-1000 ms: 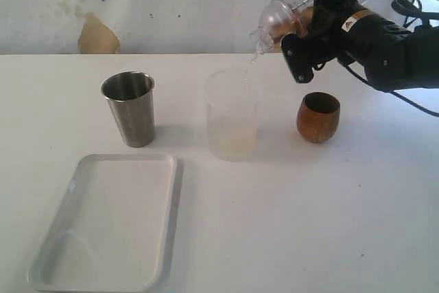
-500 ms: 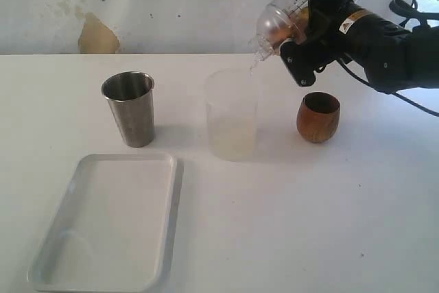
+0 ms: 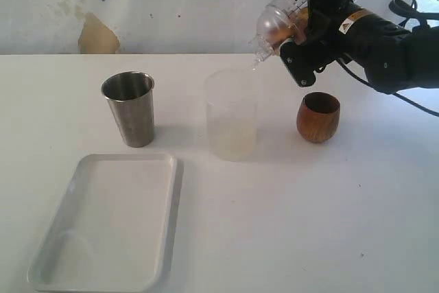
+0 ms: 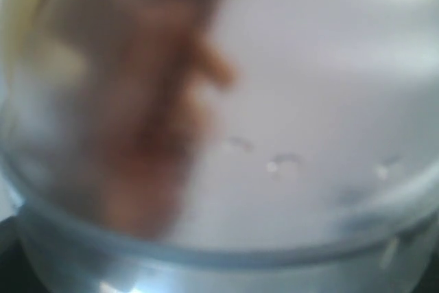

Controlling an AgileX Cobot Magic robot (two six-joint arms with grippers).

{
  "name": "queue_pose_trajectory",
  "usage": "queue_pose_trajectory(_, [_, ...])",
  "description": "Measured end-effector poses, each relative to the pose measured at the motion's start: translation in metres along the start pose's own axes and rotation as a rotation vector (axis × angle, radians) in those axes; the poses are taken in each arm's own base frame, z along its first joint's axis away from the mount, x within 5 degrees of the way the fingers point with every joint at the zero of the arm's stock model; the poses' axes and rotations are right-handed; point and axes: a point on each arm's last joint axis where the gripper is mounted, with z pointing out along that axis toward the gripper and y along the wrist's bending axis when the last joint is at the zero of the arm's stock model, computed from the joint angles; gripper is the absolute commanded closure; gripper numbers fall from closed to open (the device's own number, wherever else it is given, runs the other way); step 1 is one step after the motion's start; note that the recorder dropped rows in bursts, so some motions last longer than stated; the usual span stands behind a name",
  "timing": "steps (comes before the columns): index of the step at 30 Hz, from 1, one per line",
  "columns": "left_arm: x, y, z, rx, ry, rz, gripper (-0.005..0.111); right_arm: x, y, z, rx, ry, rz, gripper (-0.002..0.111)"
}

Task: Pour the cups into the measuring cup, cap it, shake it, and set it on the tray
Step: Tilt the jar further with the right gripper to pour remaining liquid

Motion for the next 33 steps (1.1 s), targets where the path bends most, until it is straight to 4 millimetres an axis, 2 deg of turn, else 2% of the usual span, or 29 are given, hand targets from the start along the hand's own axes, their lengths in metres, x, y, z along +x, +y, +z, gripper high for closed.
queue_pose_trajectory(17, [0.0, 0.0, 0.0, 0.0, 0.0, 0.0, 0.106, -0.0005, -0.0003, 0.0, 0.004, -0.006, -0.012, 0.108])
queue_pose_trajectory(28, [0.0, 0.0, 0.0, 0.0, 0.0, 0.0, 0.106, -0.0007, -0.0086, -0.0004, 0.095, -0.003, -0.081, 0.108])
queue_pose_trajectory(33, [0.0, 0.0, 0.0, 0.0, 0.0, 0.0, 0.106, -0.0014, -0.0079, -0.0003, 0.086, -0.013, -0.088, 0.108])
